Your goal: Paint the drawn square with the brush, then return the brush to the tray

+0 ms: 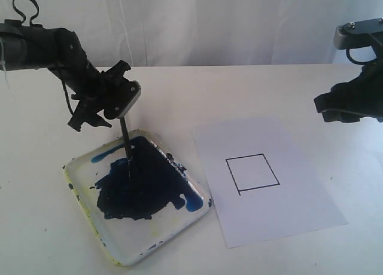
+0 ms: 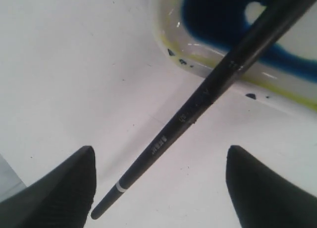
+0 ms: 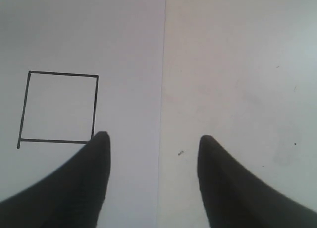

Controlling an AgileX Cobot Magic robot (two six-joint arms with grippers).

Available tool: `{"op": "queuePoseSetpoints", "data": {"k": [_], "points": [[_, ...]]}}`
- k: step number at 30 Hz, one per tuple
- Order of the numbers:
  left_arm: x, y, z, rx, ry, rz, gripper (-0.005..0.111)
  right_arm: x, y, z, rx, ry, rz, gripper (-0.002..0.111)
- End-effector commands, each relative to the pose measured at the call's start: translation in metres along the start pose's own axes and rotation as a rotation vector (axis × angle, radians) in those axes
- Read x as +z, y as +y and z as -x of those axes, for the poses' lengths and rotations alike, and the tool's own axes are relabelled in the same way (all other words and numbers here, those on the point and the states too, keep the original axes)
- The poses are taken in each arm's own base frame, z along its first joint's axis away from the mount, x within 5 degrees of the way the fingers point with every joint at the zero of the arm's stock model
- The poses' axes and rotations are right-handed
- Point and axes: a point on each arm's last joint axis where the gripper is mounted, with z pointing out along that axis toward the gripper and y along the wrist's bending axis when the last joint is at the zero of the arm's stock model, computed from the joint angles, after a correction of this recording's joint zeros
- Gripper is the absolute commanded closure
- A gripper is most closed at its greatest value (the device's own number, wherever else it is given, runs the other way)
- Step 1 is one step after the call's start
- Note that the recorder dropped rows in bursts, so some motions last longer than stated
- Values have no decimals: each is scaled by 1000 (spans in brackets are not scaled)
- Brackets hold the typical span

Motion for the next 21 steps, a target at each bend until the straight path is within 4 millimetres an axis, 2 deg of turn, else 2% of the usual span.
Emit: {"op": "queuePoseSetpoints", "data": {"k": [1,16,21], "points": [[15,-8,0,105,-13,-29,32,0,0,2,-1,-11,-3,57],[34,-12,-2,104,3,-18,33,0,0,2,-1,-11,-3,57],[36,-13,-2,104,4,-17,47,0,0,2,-1,-15,-4,57]]}}
